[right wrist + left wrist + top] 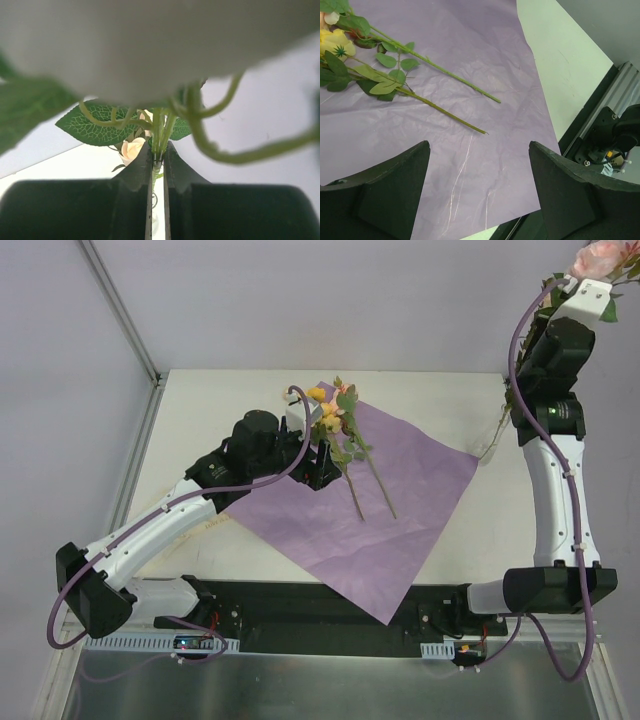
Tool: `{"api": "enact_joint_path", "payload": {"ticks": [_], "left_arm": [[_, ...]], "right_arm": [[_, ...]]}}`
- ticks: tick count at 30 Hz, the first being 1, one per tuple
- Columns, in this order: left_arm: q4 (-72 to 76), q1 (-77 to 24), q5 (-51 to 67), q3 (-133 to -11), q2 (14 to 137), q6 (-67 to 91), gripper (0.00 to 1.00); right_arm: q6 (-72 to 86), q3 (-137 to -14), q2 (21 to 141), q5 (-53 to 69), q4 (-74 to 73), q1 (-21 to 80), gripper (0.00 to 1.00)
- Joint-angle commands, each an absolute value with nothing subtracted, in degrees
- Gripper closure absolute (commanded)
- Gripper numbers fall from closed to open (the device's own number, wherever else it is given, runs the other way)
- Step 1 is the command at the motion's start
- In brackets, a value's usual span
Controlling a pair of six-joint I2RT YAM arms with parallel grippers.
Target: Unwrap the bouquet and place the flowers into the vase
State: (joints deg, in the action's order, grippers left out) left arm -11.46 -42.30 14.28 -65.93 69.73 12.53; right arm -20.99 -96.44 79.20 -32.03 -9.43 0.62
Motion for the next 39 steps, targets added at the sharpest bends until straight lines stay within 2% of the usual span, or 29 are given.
{"api": "enact_joint_path", "payload": {"ticks": [1,39], "left_arm": [[-10.6,-42.1,12.7,-65.7,67.9,11.0,0.21],[-10.6,-42.3,12.1,-65.6,68.2,10.7,0.2]], "right_arm": [[-18.8,-95.4,79.2,-30.9,-5.0,0.2,0.99],[-13.6,-79.0,79.4,-26.9,-0.3,-3.2,0.99]]}}
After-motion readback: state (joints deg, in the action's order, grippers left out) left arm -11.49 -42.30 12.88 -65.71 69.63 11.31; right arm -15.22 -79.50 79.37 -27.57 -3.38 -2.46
